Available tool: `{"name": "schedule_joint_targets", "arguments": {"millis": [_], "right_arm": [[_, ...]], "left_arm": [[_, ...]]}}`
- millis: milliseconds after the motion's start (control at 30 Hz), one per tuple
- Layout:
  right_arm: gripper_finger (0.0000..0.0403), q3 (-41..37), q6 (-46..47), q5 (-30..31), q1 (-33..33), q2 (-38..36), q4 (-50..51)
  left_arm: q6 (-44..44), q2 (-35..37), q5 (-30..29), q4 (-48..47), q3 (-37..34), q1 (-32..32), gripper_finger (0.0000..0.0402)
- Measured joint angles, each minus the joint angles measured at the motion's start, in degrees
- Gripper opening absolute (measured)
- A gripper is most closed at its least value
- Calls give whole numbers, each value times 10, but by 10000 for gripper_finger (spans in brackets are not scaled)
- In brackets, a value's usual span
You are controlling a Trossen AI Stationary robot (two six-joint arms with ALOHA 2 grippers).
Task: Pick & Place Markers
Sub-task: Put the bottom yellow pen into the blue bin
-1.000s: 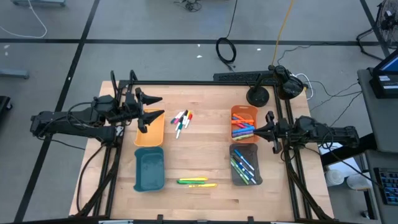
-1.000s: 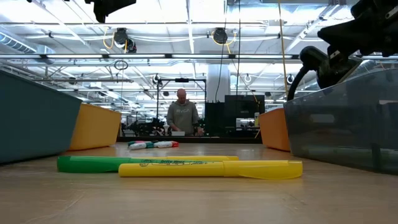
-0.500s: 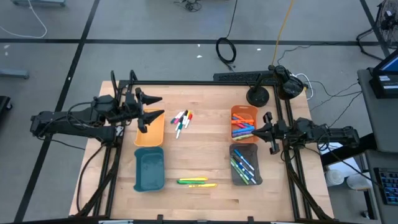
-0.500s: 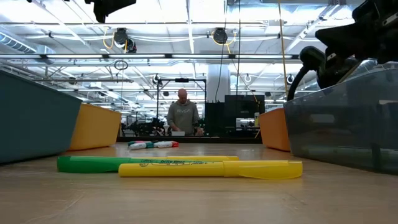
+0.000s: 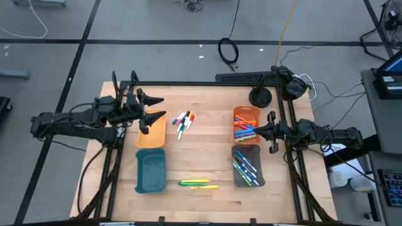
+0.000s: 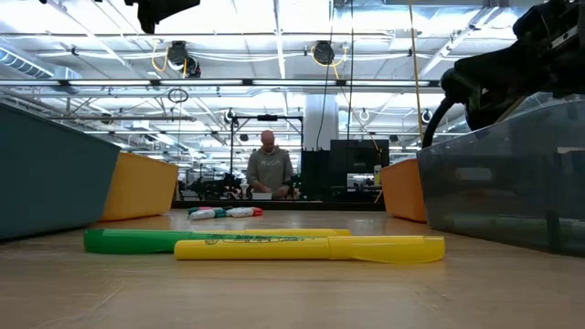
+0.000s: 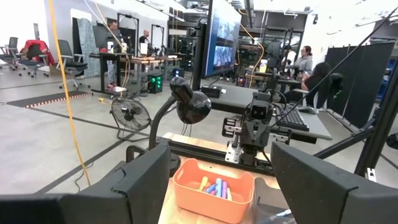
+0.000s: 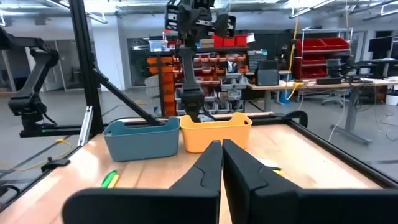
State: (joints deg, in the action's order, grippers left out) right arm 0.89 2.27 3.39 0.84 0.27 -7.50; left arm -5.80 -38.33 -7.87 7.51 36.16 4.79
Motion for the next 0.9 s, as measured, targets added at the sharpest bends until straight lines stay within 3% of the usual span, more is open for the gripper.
{"name": "schedule_joint_targets", "arguments": {"millis": [900], "right_arm": [[4, 0, 0, -4, 0, 0, 0]], "left_arm": [[23, 0, -1, 5, 0, 0, 282]]}}
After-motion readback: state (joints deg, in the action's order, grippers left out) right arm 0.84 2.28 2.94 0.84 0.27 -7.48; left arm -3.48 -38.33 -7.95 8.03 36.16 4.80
